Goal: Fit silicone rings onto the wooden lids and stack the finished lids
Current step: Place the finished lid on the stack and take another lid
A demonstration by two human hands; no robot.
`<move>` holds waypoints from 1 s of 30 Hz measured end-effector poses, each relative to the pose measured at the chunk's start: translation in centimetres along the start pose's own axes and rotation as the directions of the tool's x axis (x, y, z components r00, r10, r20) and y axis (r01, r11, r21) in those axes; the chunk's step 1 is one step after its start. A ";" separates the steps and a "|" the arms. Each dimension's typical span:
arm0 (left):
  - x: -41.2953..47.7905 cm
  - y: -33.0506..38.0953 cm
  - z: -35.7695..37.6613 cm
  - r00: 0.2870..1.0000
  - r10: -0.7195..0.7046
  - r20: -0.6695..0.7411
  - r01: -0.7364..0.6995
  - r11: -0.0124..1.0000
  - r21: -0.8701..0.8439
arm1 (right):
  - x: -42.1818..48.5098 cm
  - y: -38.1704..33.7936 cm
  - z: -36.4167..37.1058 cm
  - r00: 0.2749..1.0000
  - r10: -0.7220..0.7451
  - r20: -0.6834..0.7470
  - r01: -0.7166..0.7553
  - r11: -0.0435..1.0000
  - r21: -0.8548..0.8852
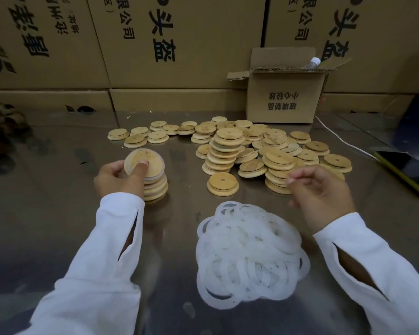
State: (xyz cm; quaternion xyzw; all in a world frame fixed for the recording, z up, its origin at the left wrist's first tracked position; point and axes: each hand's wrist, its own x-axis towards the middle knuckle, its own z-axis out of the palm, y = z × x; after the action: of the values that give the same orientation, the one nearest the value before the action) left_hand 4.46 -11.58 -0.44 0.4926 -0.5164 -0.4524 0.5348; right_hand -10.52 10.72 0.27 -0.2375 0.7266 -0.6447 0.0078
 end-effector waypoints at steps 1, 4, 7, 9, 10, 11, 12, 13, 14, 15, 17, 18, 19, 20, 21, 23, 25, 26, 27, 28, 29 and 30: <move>0.1 -0.2 0.0 1.000 -0.012 0.007 0.011 0.999 0.032 | 0.2 -0.1 -0.3 0.996 -0.031 -0.086 0.029 0.999 -0.015; 0.3 -0.4 0.0 0.999 -0.048 0.003 0.048 0.997 0.061 | 1.3 -0.2 -1.5 0.965 -0.015 -0.262 0.015 1.000 -0.001; 0.3 -0.3 -0.1 0.998 -0.063 0.009 0.062 0.996 0.064 | 2.1 0.1 -2.0 0.945 0.054 -0.324 -0.058 0.998 -0.005; 0.3 -0.2 -0.1 0.997 -0.073 0.023 0.072 0.995 0.063 | 2.4 0.4 -2.1 0.941 0.073 -0.331 -0.086 0.996 -0.027; 0.3 -0.1 -0.1 0.996 -0.087 0.033 0.085 0.995 0.053 | 2.6 0.6 -2.1 0.940 0.069 -0.334 -0.088 0.995 -0.042; 0.2 -0.1 -0.1 0.993 -0.105 0.045 0.103 0.994 0.037 | 2.7 0.8 -2.2 0.938 0.057 -0.343 -0.085 0.994 -0.065; 0.2 -0.1 0.0 0.991 -0.119 0.055 0.118 0.993 0.018 | 2.8 1.0 -2.4 0.932 0.037 -0.359 -0.078 0.992 -0.100; 0.2 0.0 0.0 0.990 -0.124 0.063 0.124 0.992 0.002 | 3.0 1.2 -2.5 0.925 0.007 -0.379 -0.067 0.987 -0.145; 0.2 0.0 0.1 0.990 -0.122 0.067 0.123 0.992 -0.009 | 3.2 1.4 -2.7 0.919 -0.032 -0.393 -0.052 0.978 -0.200; 0.1 -0.1 0.1 0.991 -0.117 0.069 0.118 0.993 -0.017 | 3.4 1.7 -2.9 0.917 -0.069 -0.393 -0.040 0.964 -0.262; 0.1 -0.1 0.1 0.992 -0.107 0.065 0.109 0.994 -0.031 | 3.8 2.1 -3.2 0.926 -0.099 -0.364 -0.048 0.926 -0.374; 0.2 0.0 0.1 0.992 -0.105 0.063 0.108 0.993 -0.040 | 3.9 2.3 -3.2 0.935 -0.092 -0.342 -0.065 0.904 -0.421; 0.2 0.0 0.2 0.992 -0.109 0.062 0.112 0.992 -0.054 | 4.0 2.5 -3.3 0.945 -0.073 -0.317 -0.085 0.885 -0.458; 0.3 0.1 0.2 0.991 -0.117 0.061 0.121 0.990 -0.073 | 4.0 2.7 -3.3 0.955 -0.044 -0.293 -0.106 0.871 -0.479; 0.3 0.3 0.3 0.990 -0.129 0.060 0.134 0.986 -0.094 | 4.0 2.8 -3.3 0.963 -0.012 -0.270 -0.126 0.863 -0.489; 0.4 0.5 0.4 0.983 -0.170 0.061 0.177 0.976 -0.125 | 4.1 3.0 -3.3 0.973 0.038 -0.227 -0.151 0.852 -0.502; 0.5 0.7 0.5 0.974 -0.219 0.056 0.225 0.966 -0.129 | 4.2 3.1 -3.2 0.977 0.065 -0.202 -0.162 0.846 -0.508; 0.6 0.8 0.5 0.969 -0.239 0.057 0.244 0.962 -0.126 | 4.2 3.1 -3.2 0.977 0.072 -0.199 -0.165 0.848 -0.504; 0.7 0.8 0.6 0.966 -0.251 0.058 0.256 0.958 -0.125 | 4.2 3.1 -3.2 0.977 0.077 -0.200 -0.169 0.849 -0.500; 0.7 0.8 0.6 0.964 -0.260 0.056 0.265 0.957 -0.121 | 4.2 3.1 -3.1 0.976 0.081 -0.201 -0.173 0.850 -0.498; 0.7 0.8 0.7 0.964 -0.259 0.059 0.265 0.957 -0.121 | 4.1 3.2 -3.1 0.976 0.084 -0.201 -0.176 0.849 -0.497; 0.7 0.7 0.7 0.966 -0.253 0.063 0.258 0.959 -0.116 | 4.1 3.2 -3.0 0.976 0.085 -0.199 -0.175 0.849 -0.499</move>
State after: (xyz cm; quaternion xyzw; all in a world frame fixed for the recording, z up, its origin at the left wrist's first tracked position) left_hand 3.79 -12.28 0.34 0.5103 -0.4323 -0.5603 0.4887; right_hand -16.19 12.29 -1.06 -0.1255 0.8845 -0.4432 -0.0737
